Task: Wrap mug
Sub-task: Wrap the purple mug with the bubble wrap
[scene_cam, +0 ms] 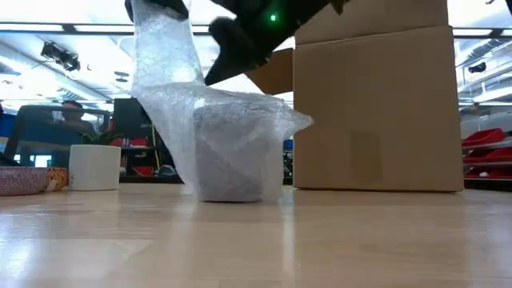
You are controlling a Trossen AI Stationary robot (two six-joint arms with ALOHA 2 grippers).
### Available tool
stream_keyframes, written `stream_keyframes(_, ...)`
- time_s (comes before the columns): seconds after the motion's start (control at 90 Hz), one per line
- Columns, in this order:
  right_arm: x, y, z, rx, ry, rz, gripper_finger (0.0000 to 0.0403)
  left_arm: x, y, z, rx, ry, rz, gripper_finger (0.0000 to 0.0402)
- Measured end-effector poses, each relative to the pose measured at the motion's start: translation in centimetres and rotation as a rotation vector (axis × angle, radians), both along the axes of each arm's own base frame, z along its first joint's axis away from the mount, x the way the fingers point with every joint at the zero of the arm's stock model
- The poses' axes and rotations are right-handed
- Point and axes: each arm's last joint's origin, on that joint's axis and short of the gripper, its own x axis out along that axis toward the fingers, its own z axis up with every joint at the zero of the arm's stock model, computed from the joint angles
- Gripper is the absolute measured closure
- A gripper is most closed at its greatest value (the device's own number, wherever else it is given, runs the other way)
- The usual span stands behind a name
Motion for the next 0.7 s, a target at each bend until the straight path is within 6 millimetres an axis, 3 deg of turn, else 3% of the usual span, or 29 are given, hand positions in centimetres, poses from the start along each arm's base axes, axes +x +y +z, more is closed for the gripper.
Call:
stream_keyframes(0.3,0.6,-1.4,0.1,-0.058,-0.026,0.003,0.0403,0.2,-0.1,-0.1,0.001,-0.004,0.000,0.0402)
stream_keyframes(0.7,0.8,-1.5,0.6,-0.171,-0.020,0.073,0.0403,0.2,-0.1,0.0,0.002,-0.012,-0.014,0.0402)
